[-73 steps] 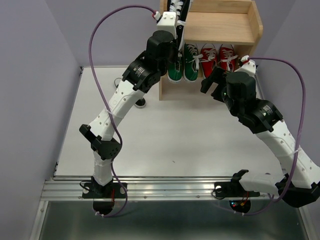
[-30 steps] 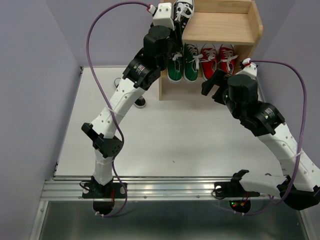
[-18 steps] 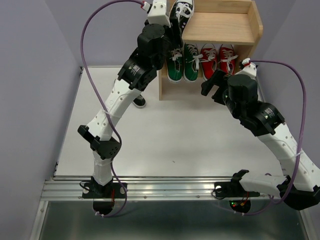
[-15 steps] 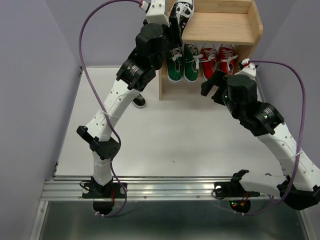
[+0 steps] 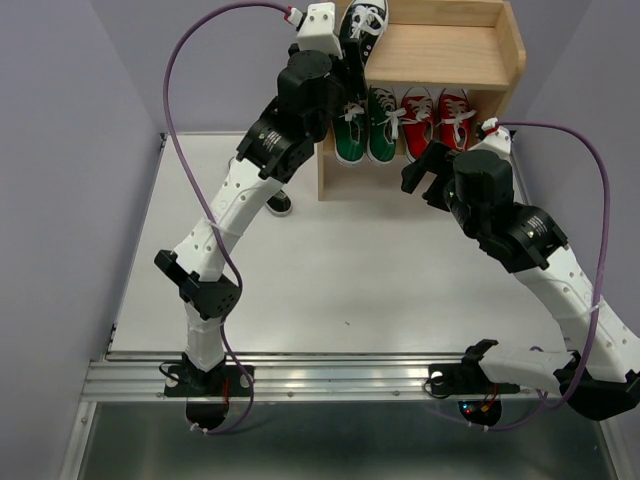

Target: Place and organize the shoes onto the shoe shelf

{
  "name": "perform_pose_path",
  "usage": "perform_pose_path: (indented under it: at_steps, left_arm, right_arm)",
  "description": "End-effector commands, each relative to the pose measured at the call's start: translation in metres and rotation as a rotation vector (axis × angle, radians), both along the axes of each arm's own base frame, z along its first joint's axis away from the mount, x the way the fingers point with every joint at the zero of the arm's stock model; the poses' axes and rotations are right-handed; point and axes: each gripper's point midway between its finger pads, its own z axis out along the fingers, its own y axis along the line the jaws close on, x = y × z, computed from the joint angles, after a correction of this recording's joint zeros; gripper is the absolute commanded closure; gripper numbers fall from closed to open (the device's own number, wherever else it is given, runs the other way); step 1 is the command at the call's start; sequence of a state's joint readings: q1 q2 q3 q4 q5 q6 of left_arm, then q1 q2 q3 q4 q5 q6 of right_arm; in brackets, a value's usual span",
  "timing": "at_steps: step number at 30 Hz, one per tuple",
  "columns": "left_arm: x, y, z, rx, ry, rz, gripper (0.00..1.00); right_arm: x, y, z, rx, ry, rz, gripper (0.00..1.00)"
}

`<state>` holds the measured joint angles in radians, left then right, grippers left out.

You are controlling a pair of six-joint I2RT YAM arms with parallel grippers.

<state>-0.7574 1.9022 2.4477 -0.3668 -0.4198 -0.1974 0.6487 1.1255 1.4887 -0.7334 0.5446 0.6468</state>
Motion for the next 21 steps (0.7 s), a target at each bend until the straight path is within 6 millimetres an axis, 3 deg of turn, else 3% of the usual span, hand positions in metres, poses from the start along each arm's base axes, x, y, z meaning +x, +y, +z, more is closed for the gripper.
perform_pose_path:
  at_steps: [1,4,7,8,12,16,17,21]
  left_arm:
    - [-0.012,0.01,0.024,-0.039,-0.044,0.008,0.29]
    - [-0.011,0.008,0.019,-0.029,-0.035,0.011,0.3]
    - [-0.01,0.008,0.019,-0.032,-0.036,0.014,0.45]
    - [-0.011,0.007,0.019,-0.032,-0.037,0.013,0.54]
    - [-0.011,0.009,0.017,-0.022,-0.031,0.024,0.67]
    - [-0.016,0.011,0.023,-0.028,-0.04,0.027,0.9]
    - [-0.017,0.012,0.025,-0.03,-0.044,0.029,1.0]
    - [-0.022,0.016,0.033,-0.056,-0.055,0.029,1.0]
  right_arm:
    - [-0.001,-0.001,0.008,0.014,-0.029,0.004,0.0]
    - [-0.002,-0.001,0.009,0.016,-0.031,0.004,0.0]
    - [-0.001,0.0,0.008,0.015,-0.031,0.006,0.0]
    - [0.0,0.001,0.008,0.013,-0.03,0.008,0.0]
    - [0.003,0.004,0.008,0.01,-0.029,0.015,0.0]
    - [0.003,0.005,0.009,0.008,-0.031,0.019,0.0]
    - [0.003,0.005,0.008,0.007,-0.03,0.019,0.0]
    - [0.001,0.002,0.007,0.012,-0.03,0.013,0.0]
